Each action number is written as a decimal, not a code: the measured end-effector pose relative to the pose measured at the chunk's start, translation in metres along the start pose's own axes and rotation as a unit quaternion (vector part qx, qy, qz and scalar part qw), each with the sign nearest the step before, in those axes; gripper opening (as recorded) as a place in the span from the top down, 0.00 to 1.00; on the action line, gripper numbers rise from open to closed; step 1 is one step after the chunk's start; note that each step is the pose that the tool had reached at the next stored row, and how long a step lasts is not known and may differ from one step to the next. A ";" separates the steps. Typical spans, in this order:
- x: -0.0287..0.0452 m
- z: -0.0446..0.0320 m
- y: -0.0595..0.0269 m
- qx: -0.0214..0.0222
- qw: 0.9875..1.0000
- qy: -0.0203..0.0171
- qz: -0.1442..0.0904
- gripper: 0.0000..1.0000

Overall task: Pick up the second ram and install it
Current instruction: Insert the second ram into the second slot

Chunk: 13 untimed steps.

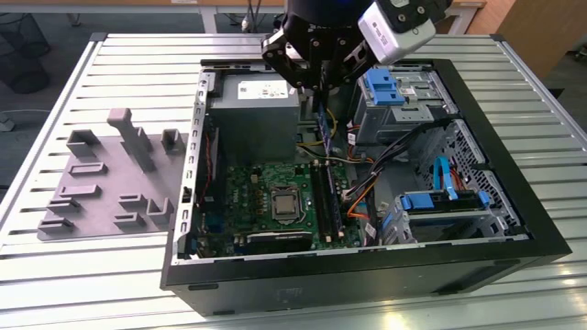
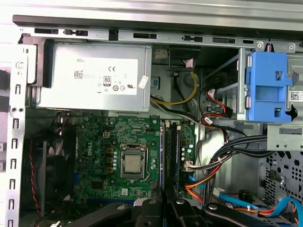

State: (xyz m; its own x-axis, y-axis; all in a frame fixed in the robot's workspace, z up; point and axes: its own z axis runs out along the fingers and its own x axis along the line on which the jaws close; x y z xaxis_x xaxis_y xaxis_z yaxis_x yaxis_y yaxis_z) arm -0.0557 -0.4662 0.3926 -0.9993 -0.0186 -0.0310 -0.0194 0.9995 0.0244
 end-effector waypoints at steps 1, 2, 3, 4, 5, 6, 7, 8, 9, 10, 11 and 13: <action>0.0000 0.0002 0.0000 0.000 1.000 0.000 0.000 0.86; -0.0001 0.0010 0.0000 0.000 1.000 0.000 0.000 0.86; -0.0001 0.0015 0.0000 0.000 1.000 0.000 0.000 0.86; -0.0001 0.0014 0.0000 0.000 1.000 0.000 0.000 0.86; -0.0004 0.0110 -0.0003 0.000 1.000 0.000 0.000 0.86; -0.0047 0.0189 -0.0005 0.000 1.000 0.000 0.002 0.86; -0.0054 0.0203 -0.0006 0.000 1.000 0.000 0.002 0.86; -0.0061 0.0217 -0.0006 0.000 1.000 0.000 0.002 0.86; -0.0068 0.0231 -0.0007 0.000 1.000 0.000 0.003 0.86; -0.0075 0.0246 -0.0007 0.000 1.000 0.000 0.003 0.86; -0.0082 0.0260 -0.0008 0.000 1.000 0.000 0.003 0.86; -0.0096 0.0289 -0.0009 0.000 1.000 0.000 0.004 0.86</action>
State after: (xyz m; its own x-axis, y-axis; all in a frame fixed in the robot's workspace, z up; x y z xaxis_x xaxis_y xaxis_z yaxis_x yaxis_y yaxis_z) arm -0.0453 -0.4662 0.3640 -0.9995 -0.0111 -0.0310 -0.0118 0.9996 0.0242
